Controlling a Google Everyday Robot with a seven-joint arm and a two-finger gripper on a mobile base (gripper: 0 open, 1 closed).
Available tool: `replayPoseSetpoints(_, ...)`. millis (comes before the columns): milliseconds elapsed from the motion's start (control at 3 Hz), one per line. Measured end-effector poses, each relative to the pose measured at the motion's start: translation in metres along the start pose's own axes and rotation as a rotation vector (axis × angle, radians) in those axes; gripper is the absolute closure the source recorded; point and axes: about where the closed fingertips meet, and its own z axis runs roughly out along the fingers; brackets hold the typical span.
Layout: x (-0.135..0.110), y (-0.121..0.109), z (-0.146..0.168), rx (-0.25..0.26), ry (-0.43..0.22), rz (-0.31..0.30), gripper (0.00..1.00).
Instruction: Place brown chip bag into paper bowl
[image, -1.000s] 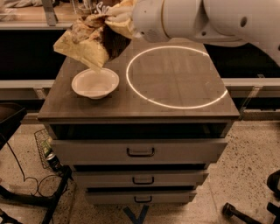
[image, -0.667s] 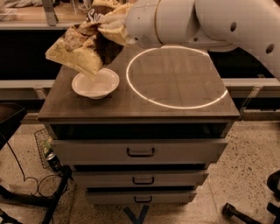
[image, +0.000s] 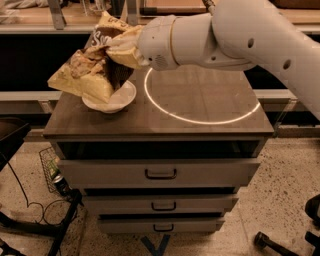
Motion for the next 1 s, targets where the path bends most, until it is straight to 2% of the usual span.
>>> replayPoseSetpoints(667,0.020,0.011,0.028,-0.072,-0.065,0.084,1.00)
replayPoseSetpoints(1000,0.040,0.007,0.034,-0.081,-0.091,0.147,0.84)
